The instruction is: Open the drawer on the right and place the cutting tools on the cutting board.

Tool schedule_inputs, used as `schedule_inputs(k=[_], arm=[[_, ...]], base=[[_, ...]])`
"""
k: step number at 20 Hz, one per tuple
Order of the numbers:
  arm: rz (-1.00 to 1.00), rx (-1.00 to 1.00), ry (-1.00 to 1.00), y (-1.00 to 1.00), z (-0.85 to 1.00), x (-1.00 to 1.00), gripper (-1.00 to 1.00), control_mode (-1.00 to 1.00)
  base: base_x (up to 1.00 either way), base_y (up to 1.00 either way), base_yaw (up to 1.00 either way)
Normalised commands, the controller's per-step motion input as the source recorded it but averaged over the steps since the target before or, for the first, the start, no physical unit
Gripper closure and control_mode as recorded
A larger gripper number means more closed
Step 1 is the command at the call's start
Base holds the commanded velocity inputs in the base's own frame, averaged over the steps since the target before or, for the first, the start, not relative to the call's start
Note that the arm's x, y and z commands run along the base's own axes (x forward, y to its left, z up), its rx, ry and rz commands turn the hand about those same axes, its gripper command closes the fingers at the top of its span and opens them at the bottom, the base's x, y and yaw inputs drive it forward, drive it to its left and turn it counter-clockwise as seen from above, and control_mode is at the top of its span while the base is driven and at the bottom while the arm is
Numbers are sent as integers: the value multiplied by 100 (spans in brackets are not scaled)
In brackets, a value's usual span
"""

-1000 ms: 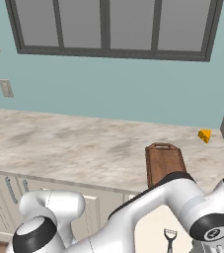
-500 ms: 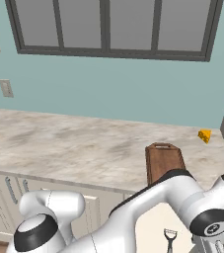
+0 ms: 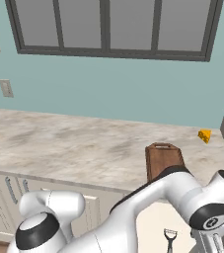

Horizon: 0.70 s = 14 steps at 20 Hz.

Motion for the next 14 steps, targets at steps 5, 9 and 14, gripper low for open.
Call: schedule_inputs(k=[5, 9, 14], arm=[[1, 0, 0, 14, 0, 59, -100, -100], [18, 0, -5, 26, -10, 19, -100, -100], [30, 0, -9, 1, -13, 0, -100, -100]], base=[[0, 0, 0], [0, 0, 0], [0, 0, 0]])
